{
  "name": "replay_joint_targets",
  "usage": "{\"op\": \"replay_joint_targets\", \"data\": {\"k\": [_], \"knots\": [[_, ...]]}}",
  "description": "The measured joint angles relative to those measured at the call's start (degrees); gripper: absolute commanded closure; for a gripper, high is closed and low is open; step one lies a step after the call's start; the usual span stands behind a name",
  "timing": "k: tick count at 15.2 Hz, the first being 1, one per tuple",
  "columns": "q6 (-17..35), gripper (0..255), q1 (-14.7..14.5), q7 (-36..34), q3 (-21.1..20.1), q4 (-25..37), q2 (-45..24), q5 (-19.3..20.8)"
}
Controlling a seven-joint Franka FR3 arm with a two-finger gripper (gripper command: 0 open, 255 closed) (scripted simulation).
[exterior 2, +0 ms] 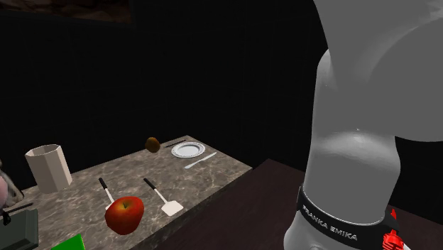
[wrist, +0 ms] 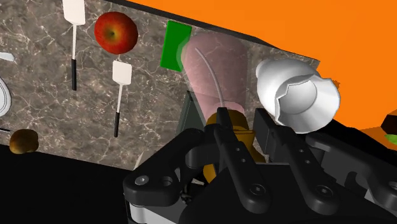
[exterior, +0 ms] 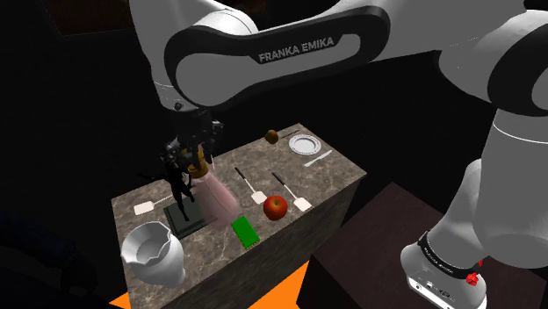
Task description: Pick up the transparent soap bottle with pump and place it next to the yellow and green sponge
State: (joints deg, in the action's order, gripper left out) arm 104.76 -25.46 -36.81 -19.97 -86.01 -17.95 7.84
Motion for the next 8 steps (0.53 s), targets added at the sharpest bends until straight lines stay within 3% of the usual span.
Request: {"op": "replay_joint_targets", "data": {"k": [8], "knots": [[5.7, 255, 0.1, -0.6, 0.2, -4.9, -0.9, 0.5]]}}
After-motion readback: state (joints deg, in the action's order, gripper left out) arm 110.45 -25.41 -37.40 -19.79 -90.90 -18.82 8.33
